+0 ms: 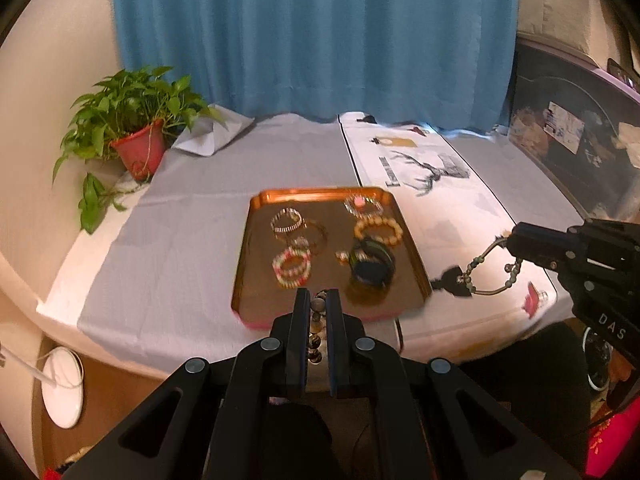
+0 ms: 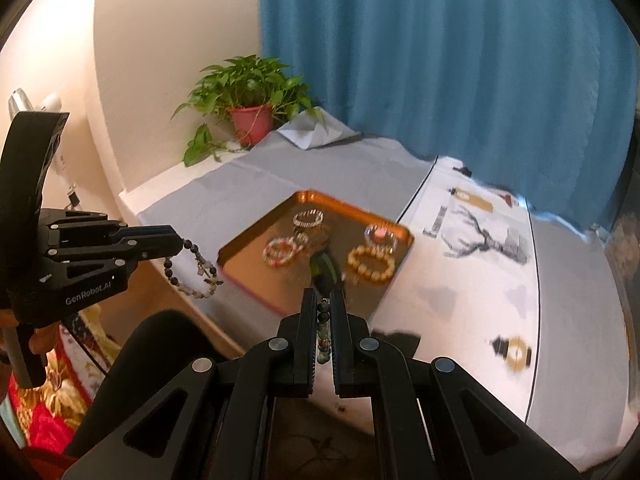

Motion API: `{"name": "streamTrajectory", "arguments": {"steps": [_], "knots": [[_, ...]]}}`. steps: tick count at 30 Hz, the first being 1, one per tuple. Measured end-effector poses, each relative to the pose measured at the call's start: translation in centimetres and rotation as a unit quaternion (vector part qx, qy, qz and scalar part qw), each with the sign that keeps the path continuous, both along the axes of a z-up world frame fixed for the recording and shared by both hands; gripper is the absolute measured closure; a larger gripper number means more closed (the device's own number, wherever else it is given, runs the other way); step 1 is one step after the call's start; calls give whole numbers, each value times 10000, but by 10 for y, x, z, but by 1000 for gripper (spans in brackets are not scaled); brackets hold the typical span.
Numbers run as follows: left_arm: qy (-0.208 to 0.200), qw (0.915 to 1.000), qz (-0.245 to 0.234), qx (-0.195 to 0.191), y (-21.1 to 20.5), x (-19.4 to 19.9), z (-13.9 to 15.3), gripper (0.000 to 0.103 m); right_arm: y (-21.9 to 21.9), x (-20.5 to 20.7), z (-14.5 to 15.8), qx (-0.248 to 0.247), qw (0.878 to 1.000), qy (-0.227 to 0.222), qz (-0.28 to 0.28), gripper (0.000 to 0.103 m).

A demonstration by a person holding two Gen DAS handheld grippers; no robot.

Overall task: Organize jewelry
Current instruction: 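Lift and carry both bead bracelets toward the copper tray with both tools, then open both tools over the copper tray to drop the bead bracelets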

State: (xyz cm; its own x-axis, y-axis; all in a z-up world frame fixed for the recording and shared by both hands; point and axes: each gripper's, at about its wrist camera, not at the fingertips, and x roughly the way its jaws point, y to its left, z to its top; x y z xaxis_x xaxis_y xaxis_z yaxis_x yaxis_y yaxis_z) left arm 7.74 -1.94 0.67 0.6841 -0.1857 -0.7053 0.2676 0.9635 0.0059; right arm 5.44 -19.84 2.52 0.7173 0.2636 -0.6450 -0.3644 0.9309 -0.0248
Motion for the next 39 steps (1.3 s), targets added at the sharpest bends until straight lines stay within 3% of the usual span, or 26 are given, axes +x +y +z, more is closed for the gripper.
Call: {"name": "streamTrajectory", "arguments": {"steps": [14, 26, 27, 29, 30, 31, 32, 34, 36, 39], "knots": [[50, 9999, 135, -20, 1, 105, -19, 97, 16, 117, -5, 102, 9999, -119, -17, 96], [482, 9985, 241, 43, 3, 174, -73, 96, 34, 193, -58, 155, 9994, 290, 72, 96], [575, 9981, 222, 92, 2, 177, -81, 90, 36, 197, -66, 98, 9993, 351, 85, 96], [754, 9964, 293, 239, 0, 182, -94, 55, 40, 204, -80, -72, 9983, 551, 146, 94], [758, 9956, 429, 342, 1, 181, -99, 27, 42, 208, -91, -194, 9968, 762, 145, 91], [719, 9951, 534, 413, 2, 180, -101, 10, 43, 211, -101, -310, 9946, 982, 111, 83], [644, 9945, 664, 500, 4, 176, -102, 7, 43, 212, -108, -376, 9928, 1134, 80, 76], [582, 9938, 747, 581, 8, 169, -101, 6, 42, 211, -116, -425, 9911, 1263, 1, 46], [628, 9927, 807, 633, 12, 159, -99, 6, 39, 201, -111, -499, 9930, 1060, -124, 34], [596, 9926, 848, 634, 14, 141, -91, 6, 35, 182, -97, -520, 9947, 849, -249, 24]]}}
